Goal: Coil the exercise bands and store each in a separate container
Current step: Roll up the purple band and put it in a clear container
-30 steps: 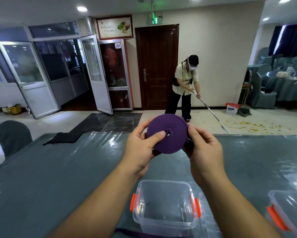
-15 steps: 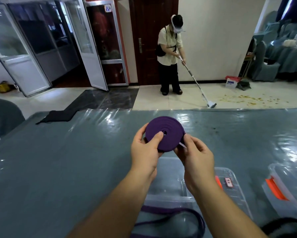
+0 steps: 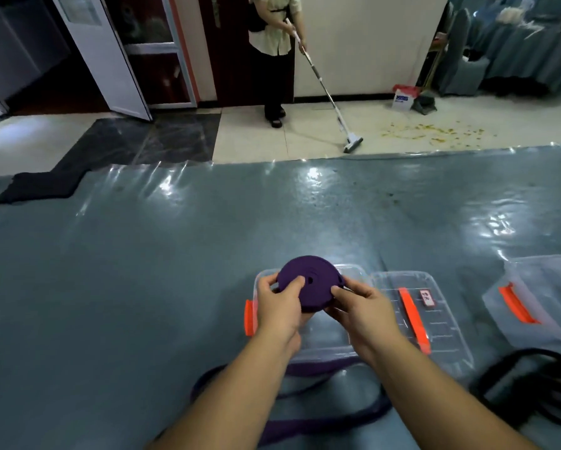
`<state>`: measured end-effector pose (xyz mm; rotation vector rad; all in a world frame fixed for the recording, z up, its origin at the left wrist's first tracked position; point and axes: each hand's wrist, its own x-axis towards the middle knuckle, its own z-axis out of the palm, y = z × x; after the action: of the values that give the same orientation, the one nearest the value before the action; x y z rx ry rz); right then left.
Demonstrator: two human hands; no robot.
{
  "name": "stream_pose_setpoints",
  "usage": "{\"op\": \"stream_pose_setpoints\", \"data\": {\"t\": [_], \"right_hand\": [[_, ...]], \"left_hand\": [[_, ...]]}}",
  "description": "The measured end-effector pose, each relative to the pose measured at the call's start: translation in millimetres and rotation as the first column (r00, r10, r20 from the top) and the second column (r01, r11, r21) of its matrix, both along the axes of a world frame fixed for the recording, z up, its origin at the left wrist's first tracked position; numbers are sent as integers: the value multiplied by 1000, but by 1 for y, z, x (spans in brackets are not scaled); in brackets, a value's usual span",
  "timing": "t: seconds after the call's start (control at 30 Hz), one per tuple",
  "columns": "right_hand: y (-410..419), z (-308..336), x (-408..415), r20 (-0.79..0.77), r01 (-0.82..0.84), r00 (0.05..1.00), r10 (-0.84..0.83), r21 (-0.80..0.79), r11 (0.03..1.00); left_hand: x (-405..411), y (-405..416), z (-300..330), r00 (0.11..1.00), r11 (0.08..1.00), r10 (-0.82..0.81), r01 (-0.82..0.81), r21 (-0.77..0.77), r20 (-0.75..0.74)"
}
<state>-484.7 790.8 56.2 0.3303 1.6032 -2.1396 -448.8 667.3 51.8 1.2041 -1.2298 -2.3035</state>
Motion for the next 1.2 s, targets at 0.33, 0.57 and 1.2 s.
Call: {"op": "stream_pose_setpoints", "data": {"t": [0.33,0.57,1.2], "right_hand": [[14,-52,-43,120,-274,960,251,247,929],[-1,-105,-72,178,-345,939,295,515,785],[-25,-164,-104,256,-436,844,471,839,326]], "left_hand": [[-18,-28,-76,849,847,-374,476,-235,374],[-33,-33,-119,735,788,-404,582,-201,544],[-67,-30,-170,515,596,-333,764,-248,790]]}}
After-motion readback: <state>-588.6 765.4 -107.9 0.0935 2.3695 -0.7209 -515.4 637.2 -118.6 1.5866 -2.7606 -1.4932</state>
